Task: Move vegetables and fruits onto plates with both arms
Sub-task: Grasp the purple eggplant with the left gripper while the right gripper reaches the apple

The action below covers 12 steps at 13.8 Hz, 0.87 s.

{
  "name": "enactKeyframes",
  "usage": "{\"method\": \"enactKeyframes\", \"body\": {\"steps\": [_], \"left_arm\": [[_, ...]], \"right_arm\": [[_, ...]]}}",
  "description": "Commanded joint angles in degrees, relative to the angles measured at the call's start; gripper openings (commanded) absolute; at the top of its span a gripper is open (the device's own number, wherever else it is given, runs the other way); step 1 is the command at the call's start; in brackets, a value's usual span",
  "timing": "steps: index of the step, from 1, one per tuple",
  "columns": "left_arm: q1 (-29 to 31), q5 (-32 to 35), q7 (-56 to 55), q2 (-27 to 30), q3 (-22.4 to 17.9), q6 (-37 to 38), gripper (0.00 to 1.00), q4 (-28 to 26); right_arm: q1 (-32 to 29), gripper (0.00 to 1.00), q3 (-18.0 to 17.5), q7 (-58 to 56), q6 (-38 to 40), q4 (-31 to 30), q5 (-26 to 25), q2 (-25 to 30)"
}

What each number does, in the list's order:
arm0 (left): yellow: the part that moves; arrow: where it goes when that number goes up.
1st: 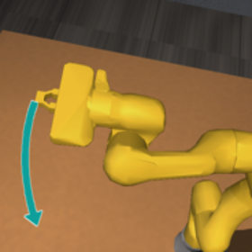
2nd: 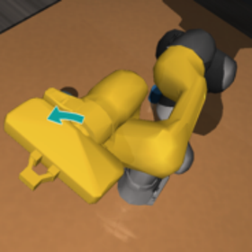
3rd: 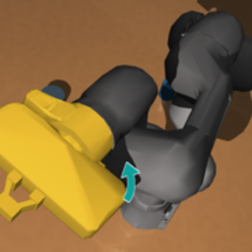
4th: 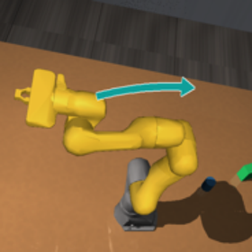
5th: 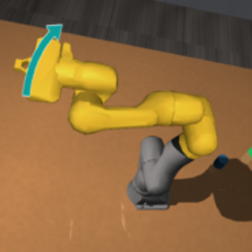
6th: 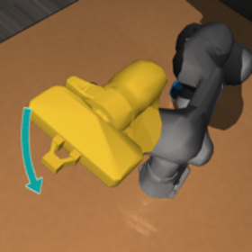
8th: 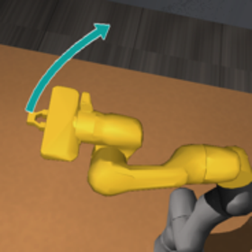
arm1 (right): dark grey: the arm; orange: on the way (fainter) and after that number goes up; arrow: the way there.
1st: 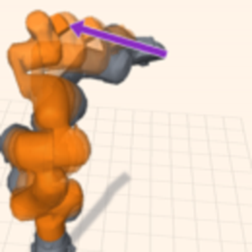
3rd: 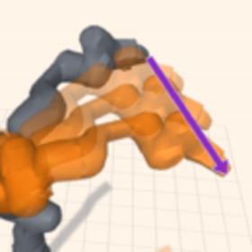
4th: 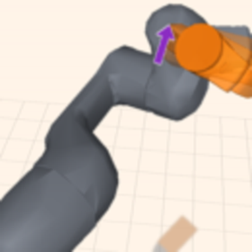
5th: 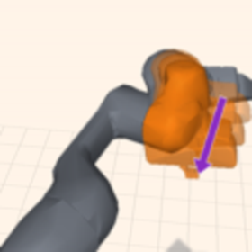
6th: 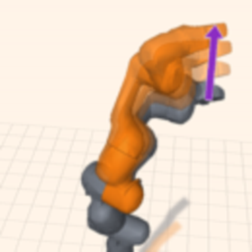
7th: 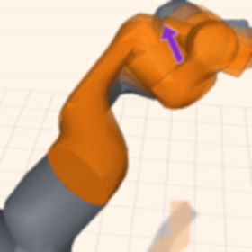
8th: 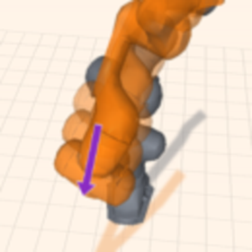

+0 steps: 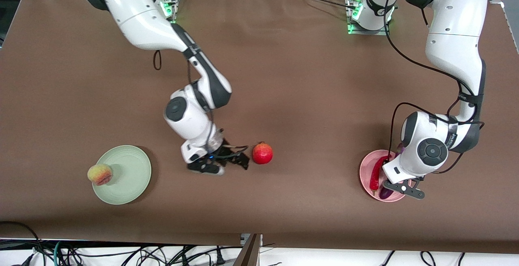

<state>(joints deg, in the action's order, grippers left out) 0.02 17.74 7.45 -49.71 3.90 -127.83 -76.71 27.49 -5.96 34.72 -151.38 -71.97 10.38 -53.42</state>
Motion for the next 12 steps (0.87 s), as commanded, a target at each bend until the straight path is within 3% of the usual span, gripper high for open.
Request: {"method": "enactKeyframes", "body": {"steps": [1, 4, 7, 12], "left_arm": [[-0.29, 0.28, 0.29, 1.80, 0.22, 1.44, 1.00, 1.39], [-0.55, -0.33, 0.11, 5.66, 0.40, 5.55, 1.00, 1.39], [-0.55, -8.57, 0.11, 11.45, 0.32, 13.46, 1.00, 1.30], [-0.28, -11.14, -0.15, 22.44, 0.40, 29.27, 1.00, 1.39]], "right_arm": [[2.47, 0.99, 0.69, 2.54, -0.75, 0.52, -0.27, -0.89], [4.85, 0.99, 1.83, 3.07, -0.75, 0.52, -0.44, -1.50], [8.01, 0.99, 3.41, 3.07, -0.75, 0.69, -0.88, -2.65], [10.04, 0.99, 4.64, 3.07, -2.94, 0.87, -0.97, -5.02]]}}
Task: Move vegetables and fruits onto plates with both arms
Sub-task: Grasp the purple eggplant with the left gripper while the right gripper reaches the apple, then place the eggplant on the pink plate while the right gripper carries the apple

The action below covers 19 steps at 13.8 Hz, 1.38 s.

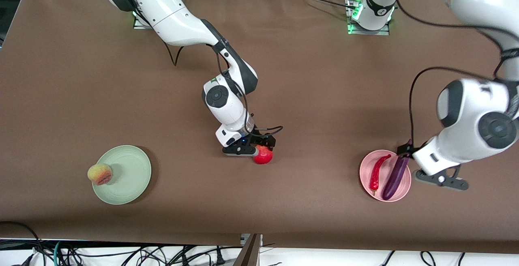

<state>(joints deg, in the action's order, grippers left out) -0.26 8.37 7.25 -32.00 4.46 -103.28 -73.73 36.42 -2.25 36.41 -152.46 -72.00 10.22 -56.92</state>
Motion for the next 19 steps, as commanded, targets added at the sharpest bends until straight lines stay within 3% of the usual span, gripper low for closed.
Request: {"method": "enactKeyframes", "body": {"steps": [1, 2, 3, 4, 5, 7, 10, 13, 15, 19], "left_arm": [[0.08, -2.47, -0.05, 6.76, -0.33, 7.89, 1.00, -1.59], [0.34, -3.35, -0.05, 8.60, -0.50, 10.96, 1.00, -1.59], [0.43, -3.97, 0.04, 10.45, -0.68, 13.78, 1.00, -1.59], [0.78, -4.15, 0.04, 11.95, -0.77, 16.24, 1.00, -1.59], [0.96, -4.15, -0.05, 13.27, -0.77, 17.66, 1.00, -1.59], [0.87, -6.59, -1.79, 17.65, -2.34, 18.11, 1.00, -3.51], [0.70, -7.84, -8.72, 27.57, -3.58, 14.36, 1.00, -15.00], [0.34, -8.10, -8.67, 33.57, -6.21, 8.37, 1.00, -23.19], [0.78, -8.10, -6.21, 35.94, -6.13, 8.44, 1.00, -25.75], [0.87, -8.10, -5.50, 35.16, -5.87, 10.03, 1.00, -24.71]], "right_arm": [[1.29, 0.99, 1.63, 1.29, -3.01, 0.89, -0.81, -2.14], [1.64, 0.86, 2.07, 1.21, -3.98, 0.89, -0.81, -2.49], [1.73, 0.50, 2.34, 0.86, -4.16, 0.89, -0.81, -2.50], [1.73, 0.30, 2.52, 0.59, -4.25, 0.89, -1.07, -2.50], [1.64, 0.18, 2.69, 0.42, -4.08, 0.98, -2.64, -2.32], [1.20, 0.16, 3.31, 0.33, -2.51, 1.07, -4.41, -1.53], [-0.28, 0.16, 6.64, -2.12, 8.97, 4.74, -4.42, 1.36], [-8.35, 0.16, 5.86, -16.76, 21.64, 8.27, -3.72, 3.82], [-14.68, 0.16, 5.77, -28.27, 26.92, 8.19, -3.10, 5.50], [-25.23, 0.16, 6.12, -53.15, 33.71, 8.10, -3.45, 5.85]]}}
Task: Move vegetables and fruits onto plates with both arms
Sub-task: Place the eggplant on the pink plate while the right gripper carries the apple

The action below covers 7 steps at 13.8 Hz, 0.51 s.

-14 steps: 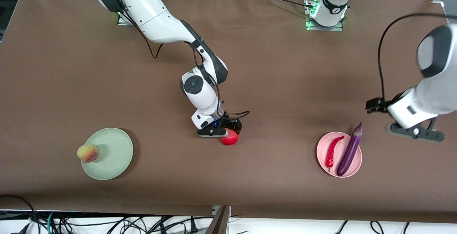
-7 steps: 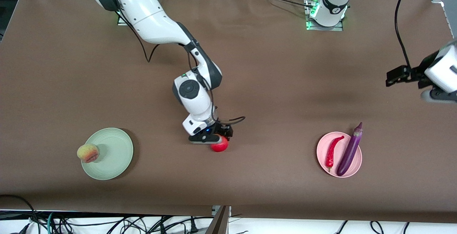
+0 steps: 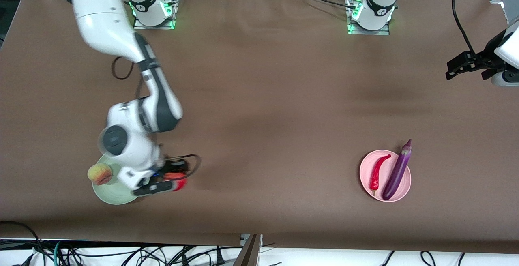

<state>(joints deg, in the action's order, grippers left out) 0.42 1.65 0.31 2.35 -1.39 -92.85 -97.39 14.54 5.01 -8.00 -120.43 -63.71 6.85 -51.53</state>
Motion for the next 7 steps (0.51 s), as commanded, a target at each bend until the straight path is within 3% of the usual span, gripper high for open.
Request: {"method": "enactKeyframes", "body": {"steps": [1, 7], "left_arm": [[0.28, -1.38, 1.36, 0.81, -0.02, -0.31, 1.00, -1.05], [0.28, -1.38, 1.45, 0.98, 0.33, 1.18, 1.00, -0.70]], "right_arm": [[-5.37, 0.16, -1.06, -14.18, 1.61, -0.45, -0.17, 0.29], [-9.70, 0.18, -0.97, -22.66, -2.87, -5.63, -0.43, -0.67]]}}
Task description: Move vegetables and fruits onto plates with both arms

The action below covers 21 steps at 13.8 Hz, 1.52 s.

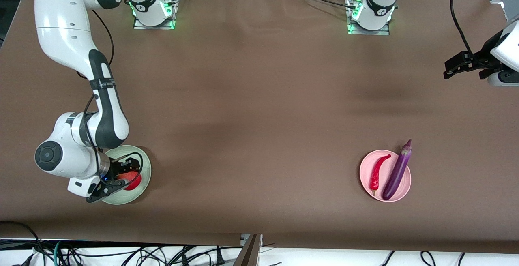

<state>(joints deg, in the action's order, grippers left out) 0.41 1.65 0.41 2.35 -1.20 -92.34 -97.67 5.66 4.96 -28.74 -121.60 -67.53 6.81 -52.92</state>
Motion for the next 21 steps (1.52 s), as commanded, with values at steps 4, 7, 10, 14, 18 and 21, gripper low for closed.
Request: {"method": "enactKeyframes", "body": {"steps": [4, 7, 10, 14, 18, 21], "left_arm": [[0.29, -1.30, 1.09, 0.82, 0.05, 0.67, 1.00, 0.72], [0.20, -1.03, 0.65, 0.29, 0.14, 0.23, 1.00, 0.99], [-0.06, -0.94, 0.65, -0.15, 0.14, 0.32, 1.00, 1.70], [-0.06, -0.94, 0.65, -0.24, 0.14, 0.32, 1.00, 1.70], [-0.15, -0.94, 0.74, -0.24, 0.14, 0.40, 1.00, 1.70], [-0.24, -0.94, 0.74, -0.15, 0.14, 0.40, 1.00, 1.70]], "right_arm": [[-1.88, 1.00, -1.09, -1.41, -1.63, -1.82, 0.31, 1.06], [-1.26, 1.00, -1.44, 2.44, 5.89, -1.38, 0.14, 5.62], [-0.39, 1.00, -1.18, 9.99, 19.68, 3.79, -0.13, 9.67], [0.58, 1.00, -1.44, 22.29, 34.47, 5.75, -0.39, 17.39], [2.34, 1.00, -2.14, 28.65, 42.49, -0.90, -8.01, 29.85], [1.46, 1.00, -5.66, 27.78, 41.97, -12.24, -10.06, 40.41]]}}
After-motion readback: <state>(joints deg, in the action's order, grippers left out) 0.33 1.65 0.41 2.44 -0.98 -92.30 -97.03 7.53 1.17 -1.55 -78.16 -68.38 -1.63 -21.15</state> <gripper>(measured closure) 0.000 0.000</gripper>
